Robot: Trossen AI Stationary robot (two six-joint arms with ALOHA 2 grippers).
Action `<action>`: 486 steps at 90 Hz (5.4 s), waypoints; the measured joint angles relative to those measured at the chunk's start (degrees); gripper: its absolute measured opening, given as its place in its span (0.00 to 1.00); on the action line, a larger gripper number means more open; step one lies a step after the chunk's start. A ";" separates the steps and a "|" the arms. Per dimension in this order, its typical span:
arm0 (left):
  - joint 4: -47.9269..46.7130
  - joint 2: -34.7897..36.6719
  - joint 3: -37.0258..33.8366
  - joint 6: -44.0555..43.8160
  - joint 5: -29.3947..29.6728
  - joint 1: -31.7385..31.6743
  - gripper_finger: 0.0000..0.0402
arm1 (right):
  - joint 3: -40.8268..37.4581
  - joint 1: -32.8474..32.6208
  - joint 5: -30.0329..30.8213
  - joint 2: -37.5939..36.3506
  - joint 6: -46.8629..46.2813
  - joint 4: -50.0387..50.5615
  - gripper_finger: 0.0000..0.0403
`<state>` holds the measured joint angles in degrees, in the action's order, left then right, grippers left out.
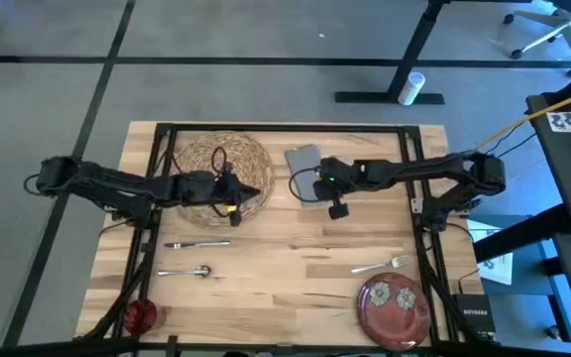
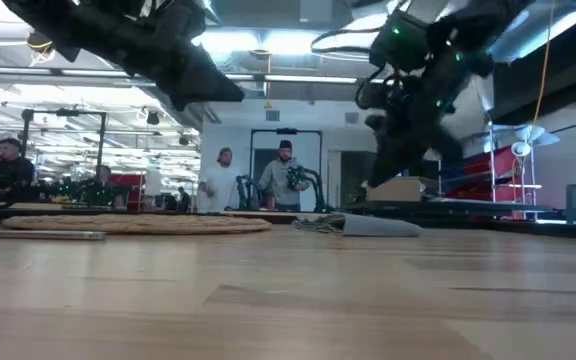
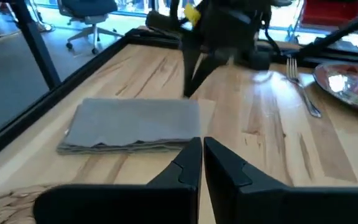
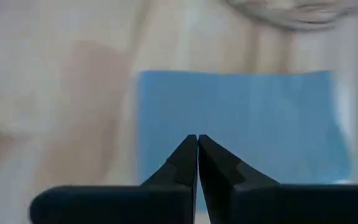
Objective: Set table place
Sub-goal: Fold the gray table napkin, then put the silver table knife on the brown placemat
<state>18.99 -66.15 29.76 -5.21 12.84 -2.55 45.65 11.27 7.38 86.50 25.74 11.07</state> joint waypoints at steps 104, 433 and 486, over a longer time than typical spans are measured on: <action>-0.47 0.00 2.18 0.79 0.02 -0.63 0.00 | -6.25 -12.87 -7.02 9.77 -16.87 -11.86 0.00; -62.78 -19.76 12.32 -25.12 -10.86 20.61 0.00 | -5.88 -18.76 -1.81 -13.22 -10.50 -7.93 0.00; -72.22 -19.67 19.46 -21.72 -0.01 18.53 0.00 | -5.88 -18.78 -1.35 -13.22 -10.47 -7.91 0.00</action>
<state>-53.23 -85.82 49.22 -26.94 12.83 15.98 39.77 -7.51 6.03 73.28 15.27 3.16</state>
